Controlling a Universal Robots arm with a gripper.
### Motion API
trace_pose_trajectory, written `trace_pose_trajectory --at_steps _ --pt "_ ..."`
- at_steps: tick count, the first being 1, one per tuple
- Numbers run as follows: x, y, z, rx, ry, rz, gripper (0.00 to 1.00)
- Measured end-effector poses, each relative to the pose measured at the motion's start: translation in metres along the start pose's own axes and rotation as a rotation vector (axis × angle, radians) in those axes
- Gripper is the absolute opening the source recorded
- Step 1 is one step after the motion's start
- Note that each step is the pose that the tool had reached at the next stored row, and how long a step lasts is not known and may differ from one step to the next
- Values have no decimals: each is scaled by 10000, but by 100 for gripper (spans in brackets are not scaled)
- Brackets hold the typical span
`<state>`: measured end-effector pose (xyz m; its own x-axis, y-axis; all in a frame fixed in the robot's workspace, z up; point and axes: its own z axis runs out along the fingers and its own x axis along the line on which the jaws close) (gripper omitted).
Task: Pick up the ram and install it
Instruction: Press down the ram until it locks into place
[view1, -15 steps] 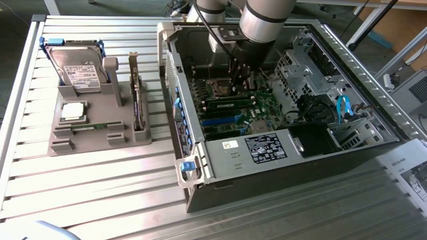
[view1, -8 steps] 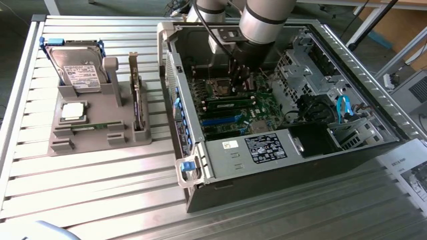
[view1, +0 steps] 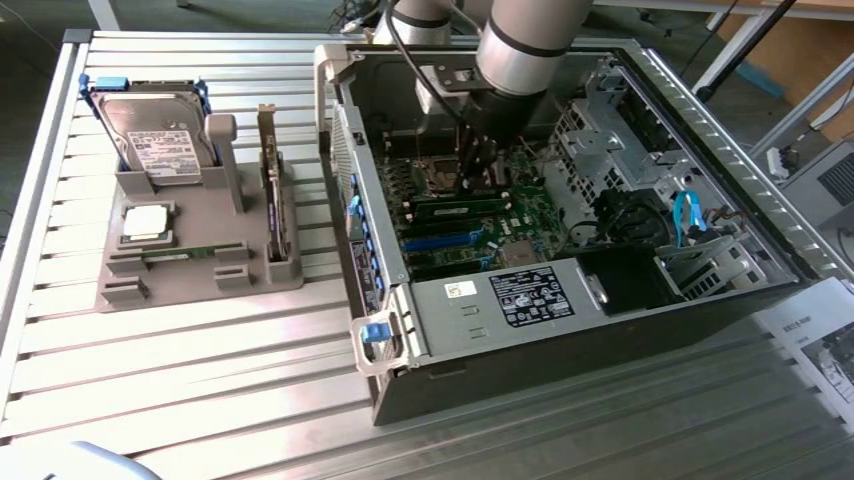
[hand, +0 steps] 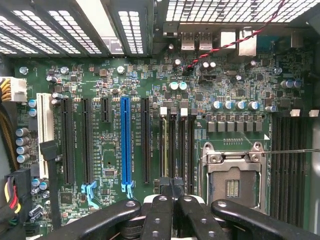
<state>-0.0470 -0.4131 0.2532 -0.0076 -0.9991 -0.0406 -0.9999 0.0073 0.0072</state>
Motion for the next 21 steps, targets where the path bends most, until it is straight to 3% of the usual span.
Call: trace_pose_trajectory --at_steps 21 --pt "7 -1 116 0 3 -1 10"
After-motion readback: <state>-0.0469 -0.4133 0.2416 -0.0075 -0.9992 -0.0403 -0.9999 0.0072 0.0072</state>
